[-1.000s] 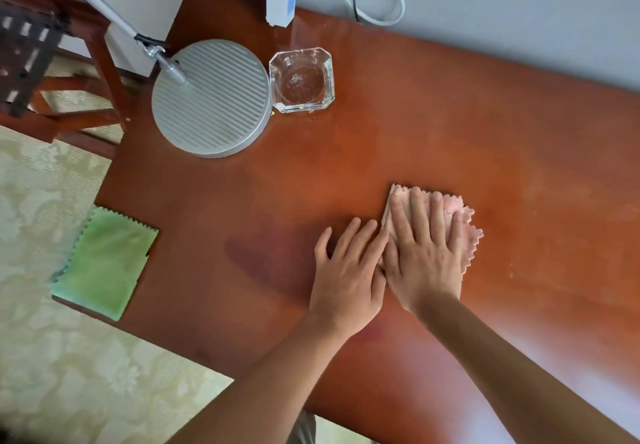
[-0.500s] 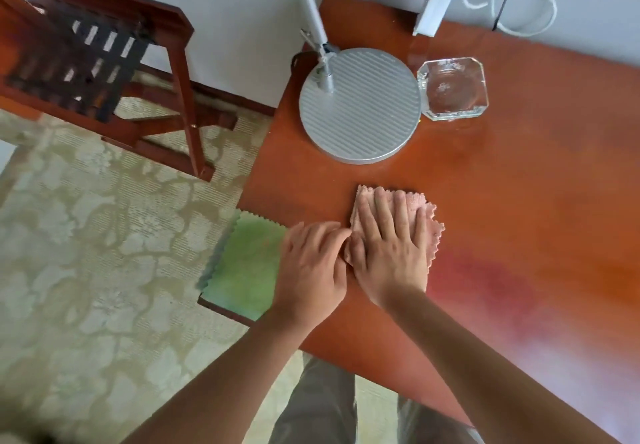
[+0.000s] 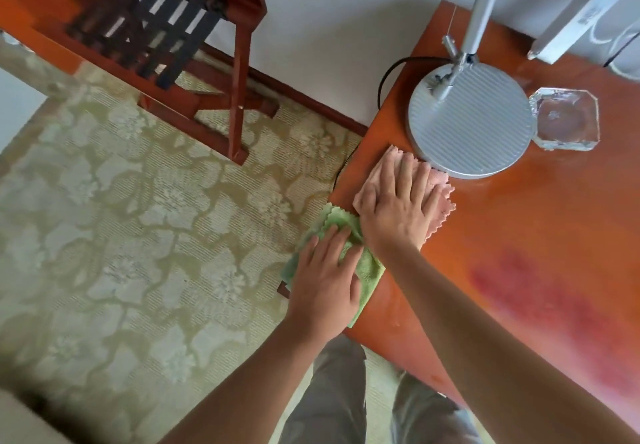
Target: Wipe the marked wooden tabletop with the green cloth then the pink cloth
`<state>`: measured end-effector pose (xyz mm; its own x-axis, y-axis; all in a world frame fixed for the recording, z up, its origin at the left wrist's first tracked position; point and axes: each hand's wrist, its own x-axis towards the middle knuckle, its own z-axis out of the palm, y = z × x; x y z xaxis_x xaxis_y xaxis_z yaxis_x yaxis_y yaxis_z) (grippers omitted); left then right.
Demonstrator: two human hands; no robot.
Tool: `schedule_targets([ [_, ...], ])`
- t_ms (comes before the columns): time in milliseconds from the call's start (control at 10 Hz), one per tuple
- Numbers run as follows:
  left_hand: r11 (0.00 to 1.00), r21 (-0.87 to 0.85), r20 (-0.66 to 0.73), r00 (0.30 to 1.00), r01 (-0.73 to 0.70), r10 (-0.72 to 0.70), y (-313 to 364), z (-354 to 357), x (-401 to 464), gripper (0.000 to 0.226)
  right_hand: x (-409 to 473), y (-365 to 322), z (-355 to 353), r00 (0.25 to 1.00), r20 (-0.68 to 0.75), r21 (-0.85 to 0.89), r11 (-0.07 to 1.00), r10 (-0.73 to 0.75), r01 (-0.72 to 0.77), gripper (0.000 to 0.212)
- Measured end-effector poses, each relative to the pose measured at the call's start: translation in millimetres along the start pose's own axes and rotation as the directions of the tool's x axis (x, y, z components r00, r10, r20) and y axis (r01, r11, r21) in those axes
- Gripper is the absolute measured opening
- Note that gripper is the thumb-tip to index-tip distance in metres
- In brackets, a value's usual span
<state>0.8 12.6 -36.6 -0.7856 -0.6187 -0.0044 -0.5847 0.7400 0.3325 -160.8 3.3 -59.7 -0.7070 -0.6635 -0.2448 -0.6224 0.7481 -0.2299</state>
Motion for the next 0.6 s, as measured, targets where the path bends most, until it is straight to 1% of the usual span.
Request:
schedule_targets([
  [200,0.999,-0.035,0.009,1.0,-0.017,0.018,-5,-3,1,0.04,20,-32,-3,1.0,0.014,-0.006,1.0,0.023,-0.023,0.066],
  [300,0.999,-0.051,0.037,0.999,-0.011,0.013,-5,-6,4,0.041,21,-32,-9,0.999,0.045,-0.019,1.0,0.005,-0.004,0.065],
  [400,0.998,-0.055,0.065,0.998,0.013,-0.009,-3,-12,10,0.042,16,-23,-16,0.993,0.087,-0.018,0.997,-0.077,0.079,0.063],
  [500,0.999,-0.041,0.083,0.996,0.018,-0.015,1,-21,18,0.038,11,-15,-31,0.978,0.095,0.007,0.983,-0.186,0.186,0.062],
  [600,0.997,-0.069,0.016,0.999,0.034,-0.033,9,-31,28,0.025,-4,1,-48,0.957,-0.111,0.124,0.951,-0.27,0.283,0.043],
])
